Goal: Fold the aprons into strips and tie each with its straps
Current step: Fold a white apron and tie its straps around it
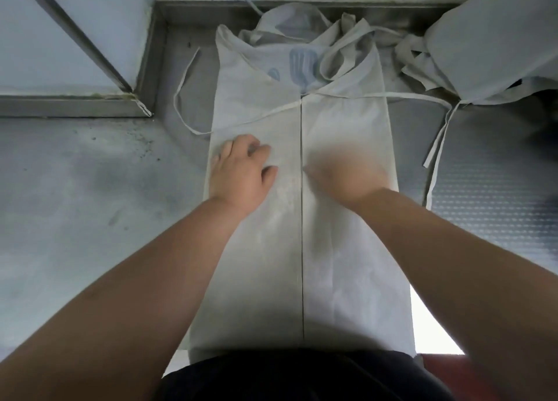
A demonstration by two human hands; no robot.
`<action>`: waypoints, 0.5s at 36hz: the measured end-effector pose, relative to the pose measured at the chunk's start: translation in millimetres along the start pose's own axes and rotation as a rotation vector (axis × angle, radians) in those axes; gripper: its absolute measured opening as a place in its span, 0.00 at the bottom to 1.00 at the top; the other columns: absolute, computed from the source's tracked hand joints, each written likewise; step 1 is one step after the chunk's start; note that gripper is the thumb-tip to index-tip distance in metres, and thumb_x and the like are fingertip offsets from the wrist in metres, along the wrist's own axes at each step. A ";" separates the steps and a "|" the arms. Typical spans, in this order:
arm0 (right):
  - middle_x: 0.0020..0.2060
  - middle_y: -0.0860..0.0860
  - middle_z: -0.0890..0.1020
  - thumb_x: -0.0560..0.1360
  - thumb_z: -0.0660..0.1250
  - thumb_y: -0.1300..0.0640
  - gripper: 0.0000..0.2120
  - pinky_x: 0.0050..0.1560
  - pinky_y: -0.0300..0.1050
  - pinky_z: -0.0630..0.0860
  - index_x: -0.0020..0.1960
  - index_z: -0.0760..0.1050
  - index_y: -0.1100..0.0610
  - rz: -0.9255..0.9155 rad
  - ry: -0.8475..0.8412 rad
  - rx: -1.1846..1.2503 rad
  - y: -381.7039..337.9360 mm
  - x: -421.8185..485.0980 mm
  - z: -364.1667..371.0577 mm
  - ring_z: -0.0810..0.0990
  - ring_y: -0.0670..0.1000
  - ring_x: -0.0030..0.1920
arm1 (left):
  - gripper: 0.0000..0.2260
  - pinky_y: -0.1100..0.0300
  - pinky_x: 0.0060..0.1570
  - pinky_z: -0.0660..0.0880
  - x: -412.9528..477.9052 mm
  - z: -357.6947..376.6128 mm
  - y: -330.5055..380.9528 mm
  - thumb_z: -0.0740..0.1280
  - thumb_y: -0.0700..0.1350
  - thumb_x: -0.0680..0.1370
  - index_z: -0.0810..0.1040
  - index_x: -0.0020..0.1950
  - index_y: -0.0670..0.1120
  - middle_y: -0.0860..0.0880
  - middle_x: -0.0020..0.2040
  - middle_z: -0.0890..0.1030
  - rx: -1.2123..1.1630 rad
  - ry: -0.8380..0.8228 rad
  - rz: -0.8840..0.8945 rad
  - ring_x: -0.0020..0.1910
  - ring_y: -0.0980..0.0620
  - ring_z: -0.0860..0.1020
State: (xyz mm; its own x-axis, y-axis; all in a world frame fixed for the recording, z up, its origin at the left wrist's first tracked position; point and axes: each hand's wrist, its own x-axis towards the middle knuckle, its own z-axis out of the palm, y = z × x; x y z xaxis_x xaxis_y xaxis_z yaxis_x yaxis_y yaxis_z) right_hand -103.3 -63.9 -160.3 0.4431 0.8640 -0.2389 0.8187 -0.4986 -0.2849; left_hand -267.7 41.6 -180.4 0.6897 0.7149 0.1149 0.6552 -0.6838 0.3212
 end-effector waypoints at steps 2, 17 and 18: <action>0.41 0.52 0.69 0.80 0.56 0.47 0.13 0.39 0.43 0.64 0.45 0.70 0.56 -0.054 0.023 -0.010 4.9 -17.0 6.4 0.73 0.57 0.43 | 0.14 0.50 0.49 0.75 -18.8 -3.2 2.6 0.64 0.45 0.71 0.83 0.52 0.43 0.42 0.50 0.79 -0.107 -0.053 0.034 0.47 0.38 0.77; 0.55 0.54 0.73 0.80 0.57 0.53 0.12 0.43 0.41 0.62 0.56 0.76 0.57 -0.234 -0.045 -0.064 20.7 -166.8 39.6 0.74 0.58 0.51 | 0.20 0.53 0.48 0.76 -197.5 -8.4 47.2 0.57 0.51 0.71 0.82 0.54 0.46 0.47 0.50 0.80 -0.113 -0.086 -0.058 0.48 0.43 0.78; 0.55 0.54 0.73 0.80 0.56 0.53 0.13 0.43 0.40 0.61 0.57 0.75 0.56 -0.230 -0.055 -0.068 19.0 -172.4 40.0 0.74 0.58 0.52 | 0.19 0.53 0.47 0.76 -204.3 -7.3 47.7 0.57 0.50 0.71 0.83 0.54 0.46 0.47 0.50 0.80 -0.109 -0.074 -0.050 0.47 0.43 0.78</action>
State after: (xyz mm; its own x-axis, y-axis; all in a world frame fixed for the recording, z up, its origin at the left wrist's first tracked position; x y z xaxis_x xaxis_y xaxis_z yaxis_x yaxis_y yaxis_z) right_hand -178.7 -225.1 -161.7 0.2234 0.9483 -0.2253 0.9192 -0.2819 -0.2750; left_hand -379.6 -136.0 -181.7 0.6804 0.7323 0.0275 0.6549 -0.6244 0.4257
